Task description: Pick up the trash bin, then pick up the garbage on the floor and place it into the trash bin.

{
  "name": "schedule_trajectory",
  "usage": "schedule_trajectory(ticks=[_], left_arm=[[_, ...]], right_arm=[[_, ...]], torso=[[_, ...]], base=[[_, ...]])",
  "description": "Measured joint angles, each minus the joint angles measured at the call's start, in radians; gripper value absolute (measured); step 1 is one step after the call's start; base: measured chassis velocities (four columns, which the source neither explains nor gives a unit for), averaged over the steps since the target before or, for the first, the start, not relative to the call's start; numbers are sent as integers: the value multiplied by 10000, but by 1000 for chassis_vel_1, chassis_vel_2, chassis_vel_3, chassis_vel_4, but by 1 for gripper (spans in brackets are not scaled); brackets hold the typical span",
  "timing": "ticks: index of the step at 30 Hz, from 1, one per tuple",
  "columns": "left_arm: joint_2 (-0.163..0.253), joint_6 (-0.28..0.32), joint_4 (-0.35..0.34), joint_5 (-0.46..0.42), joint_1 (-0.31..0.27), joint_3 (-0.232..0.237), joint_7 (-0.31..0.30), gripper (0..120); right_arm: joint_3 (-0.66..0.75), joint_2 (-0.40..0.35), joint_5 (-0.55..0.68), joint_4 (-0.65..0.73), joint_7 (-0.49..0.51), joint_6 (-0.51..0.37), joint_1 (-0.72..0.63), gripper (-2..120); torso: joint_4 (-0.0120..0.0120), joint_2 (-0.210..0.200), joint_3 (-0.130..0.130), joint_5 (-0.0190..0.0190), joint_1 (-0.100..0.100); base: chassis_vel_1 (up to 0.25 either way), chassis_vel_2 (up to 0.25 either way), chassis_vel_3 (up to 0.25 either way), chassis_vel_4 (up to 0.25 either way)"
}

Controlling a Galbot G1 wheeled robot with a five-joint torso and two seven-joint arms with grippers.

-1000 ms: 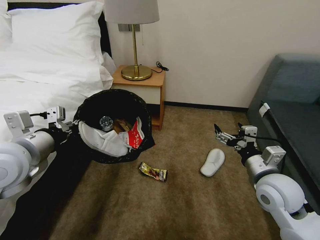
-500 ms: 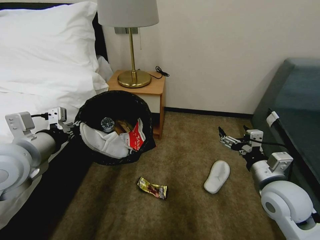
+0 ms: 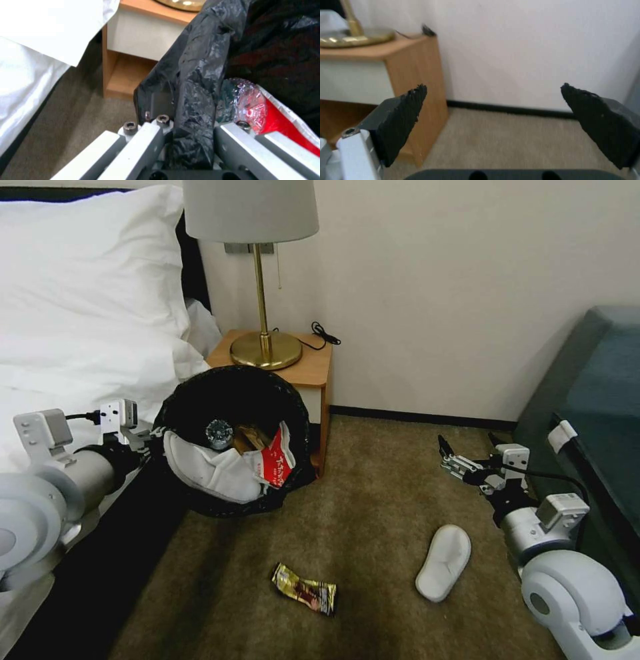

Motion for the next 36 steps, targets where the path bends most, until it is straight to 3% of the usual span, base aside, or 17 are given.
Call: schedule_trajectory(ticks=[8,13,20,22,26,36], left_arm=[[95,0,-195,-191,246,18,-227,1],[116,2,-230,-200,256,-9,-235,1],[116,2,-254,-205,279,-59,-235,1],[117,3,-263,-206,341,-149,-211,1],[111,3,-255,-200,341,-162,-180,1],[152,3,-194,-177,295,-161,-14,1]], right_arm=[[-325,561,299,-1496,347,-367,-3,100],[-938,1099,464,-3422,389,-372,586,100],[-1496,1619,688,-4993,385,-355,1300,100],[-1930,2057,867,-6477,537,-137,2075,100],[-2274,2551,855,-7919,665,187,2911,100],[-2437,3067,838,-9765,1014,498,3725,100]], torso=[[0,1,-5,0,-4],[0,1,-3,0,-3],[-1,0,-4,-6,-3],[1,1,-2,2,-3],[3,0,-1,0,-3],[1,1,-1,-1,-2]], base=[[-7,14,2,-5],[0,0,0,0],[0,0,0,0],[0,0,0,0],[0,0,0,0],[0,0,0,0]])
